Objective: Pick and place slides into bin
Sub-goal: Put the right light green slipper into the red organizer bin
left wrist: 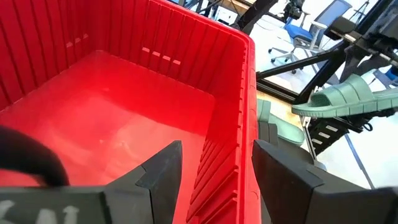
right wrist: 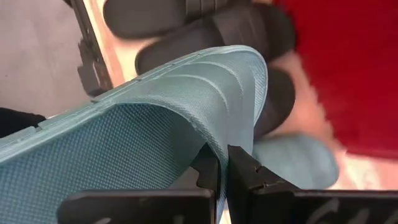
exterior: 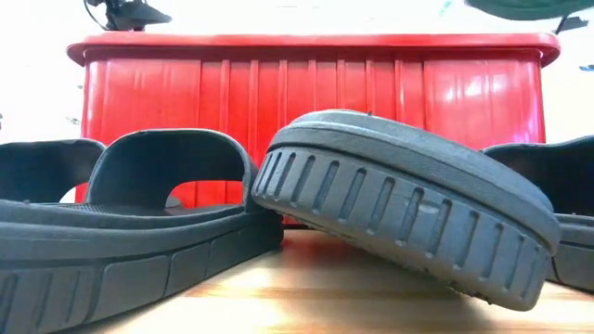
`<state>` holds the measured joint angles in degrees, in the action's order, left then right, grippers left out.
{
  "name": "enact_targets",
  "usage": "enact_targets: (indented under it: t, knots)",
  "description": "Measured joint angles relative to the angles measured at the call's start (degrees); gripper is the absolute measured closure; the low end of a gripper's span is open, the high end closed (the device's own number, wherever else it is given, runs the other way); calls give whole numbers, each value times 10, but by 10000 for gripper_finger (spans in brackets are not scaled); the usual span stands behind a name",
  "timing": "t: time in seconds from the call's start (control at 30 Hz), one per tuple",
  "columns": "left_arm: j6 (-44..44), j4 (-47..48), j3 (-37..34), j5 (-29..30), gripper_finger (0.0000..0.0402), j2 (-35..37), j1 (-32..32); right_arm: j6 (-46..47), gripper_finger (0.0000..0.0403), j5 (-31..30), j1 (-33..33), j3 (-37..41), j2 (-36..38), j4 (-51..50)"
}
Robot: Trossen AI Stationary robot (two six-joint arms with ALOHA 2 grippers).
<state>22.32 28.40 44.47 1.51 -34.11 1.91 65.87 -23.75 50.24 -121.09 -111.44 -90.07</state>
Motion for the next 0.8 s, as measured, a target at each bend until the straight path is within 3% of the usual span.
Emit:
enact_targets:
  t: [0.5, 0.8]
  knots:
    - [9, 0, 0, -11, 219, 0, 0, -251, 403, -64, -95, -140, 2, 4]
    - [9, 0, 0, -10, 219, 0, 0, -322, 402, -142, -123, -134, 56, 0]
